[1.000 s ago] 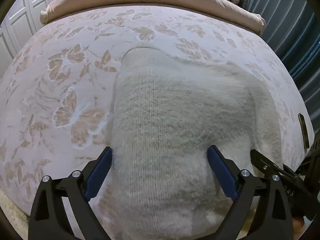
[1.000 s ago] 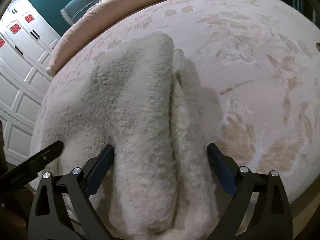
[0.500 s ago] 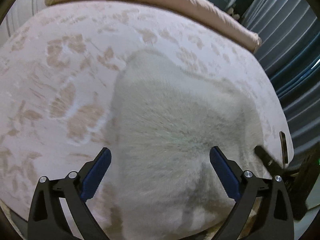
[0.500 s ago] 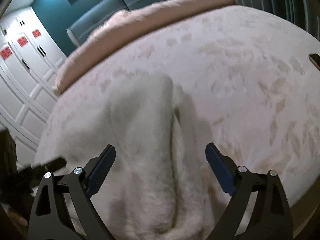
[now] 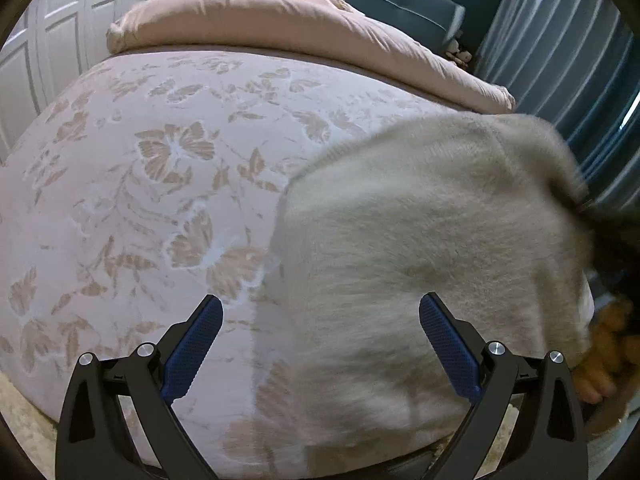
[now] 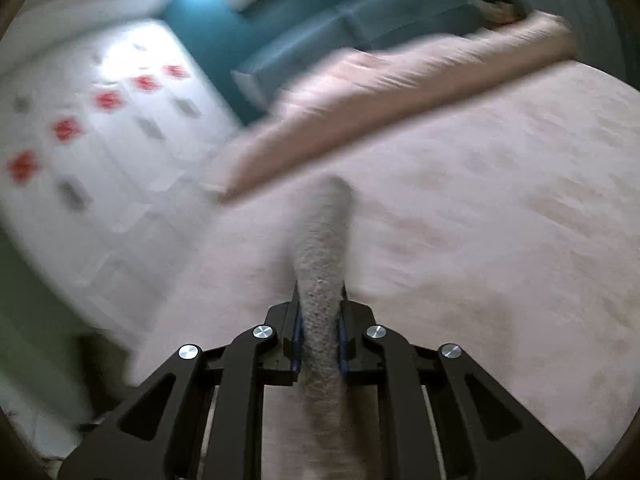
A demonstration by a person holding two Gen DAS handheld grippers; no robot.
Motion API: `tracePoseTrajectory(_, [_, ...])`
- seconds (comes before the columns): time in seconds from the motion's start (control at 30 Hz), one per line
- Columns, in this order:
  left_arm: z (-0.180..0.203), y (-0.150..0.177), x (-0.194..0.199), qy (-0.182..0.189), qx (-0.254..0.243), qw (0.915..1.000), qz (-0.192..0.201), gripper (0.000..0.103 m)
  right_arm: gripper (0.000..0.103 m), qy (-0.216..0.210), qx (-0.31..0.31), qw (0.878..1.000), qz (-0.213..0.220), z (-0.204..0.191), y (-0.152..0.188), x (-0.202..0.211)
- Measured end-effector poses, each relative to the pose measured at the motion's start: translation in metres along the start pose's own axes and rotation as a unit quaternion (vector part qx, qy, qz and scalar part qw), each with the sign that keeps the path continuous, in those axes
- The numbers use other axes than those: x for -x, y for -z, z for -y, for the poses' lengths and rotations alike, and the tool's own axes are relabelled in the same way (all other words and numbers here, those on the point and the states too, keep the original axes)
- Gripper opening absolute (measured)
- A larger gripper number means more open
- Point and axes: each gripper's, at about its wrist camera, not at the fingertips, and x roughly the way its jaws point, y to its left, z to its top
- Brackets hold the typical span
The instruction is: Fold small clothes
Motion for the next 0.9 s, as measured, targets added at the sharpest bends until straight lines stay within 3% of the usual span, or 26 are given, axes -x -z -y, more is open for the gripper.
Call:
tracePoseTrajectory(0.1, [0.008,0.004,-0.014,0.005,-0.004,0.9999,-0.014,0.097,0.014,0.113,-0.065,0.985,-0.114,0.069,0.039,-0.061])
tracePoseTrajectory(0.2, [0.016,0.009,-0.032,-0.001,-0.010,0.9996,-0.026,0.097,0.020,0.058,-0.109,0.990,-0.070,0.078,0.047,-0.036])
tracePoseTrajectory(0.3, [0.020,0.010,-0.045,-0.005,-0.004,0.9992,-0.040,0.097,0.024,0.089,-0.090,0.991,-0.038,0.064,0.046,0.000])
tracePoseTrajectory(0.33, [0.021,0.011,-0.048,-0.005,-0.002,0.9991,-0.043,0.097,0.031,0.098,-0.079,0.991,-0.037,0.059,0.049,0.007])
tracePoseTrajectory(0.37, [0.021,0.012,-0.052,-0.011,0.000,0.9987,-0.049,0.097,0.045,0.103,-0.076,0.991,-0.040,0.056,0.053,0.014])
tracePoseTrajectory(0.4, [0.021,0.013,-0.055,-0.013,0.000,0.9985,-0.054,0.097,0.050,0.106,-0.079,0.990,-0.048,0.055,0.061,0.020])
tracePoseTrajectory(0.57, [0.017,0.020,-0.064,-0.019,0.006,0.9980,-0.061,0.098,0.055,0.111,-0.084,0.986,-0.089,0.047,0.101,0.019])
tracePoseTrajectory(0.6, [0.015,0.022,-0.066,-0.019,0.008,0.9978,-0.063,0.098,0.051,0.116,-0.079,0.986,-0.093,0.045,0.105,0.014])
tracePoseTrajectory(0.63, [0.014,0.023,-0.067,-0.019,0.011,0.9976,-0.066,0.098,0.034,0.120,-0.077,0.985,-0.094,0.045,0.105,0.012])
tracePoseTrajectory(0.67, [0.013,0.024,-0.066,-0.018,0.016,0.9973,-0.069,0.098,0.023,0.116,-0.076,0.987,-0.087,0.040,0.100,0.018])
tracePoseTrajectory(0.7, [0.013,0.023,-0.062,-0.019,0.020,0.9973,-0.067,0.098,0.019,0.109,-0.073,0.989,-0.072,0.034,0.094,0.025])
tracePoseTrajectory(0.77, [0.015,0.020,-0.051,-0.021,0.013,0.9983,-0.053,0.096,0.000,0.080,-0.064,0.994,-0.029,0.023,0.083,0.048])
tracePoseTrajectory(0.83, [0.019,0.020,-0.047,-0.026,0.002,0.9986,-0.046,0.096,0.000,0.099,-0.064,0.993,-0.018,0.026,0.080,0.059])
tracePoseTrajectory(0.9, [0.021,0.023,-0.052,-0.030,-0.002,0.9981,-0.053,0.096,0.000,0.158,-0.060,0.983,-0.078,0.048,0.093,0.036])
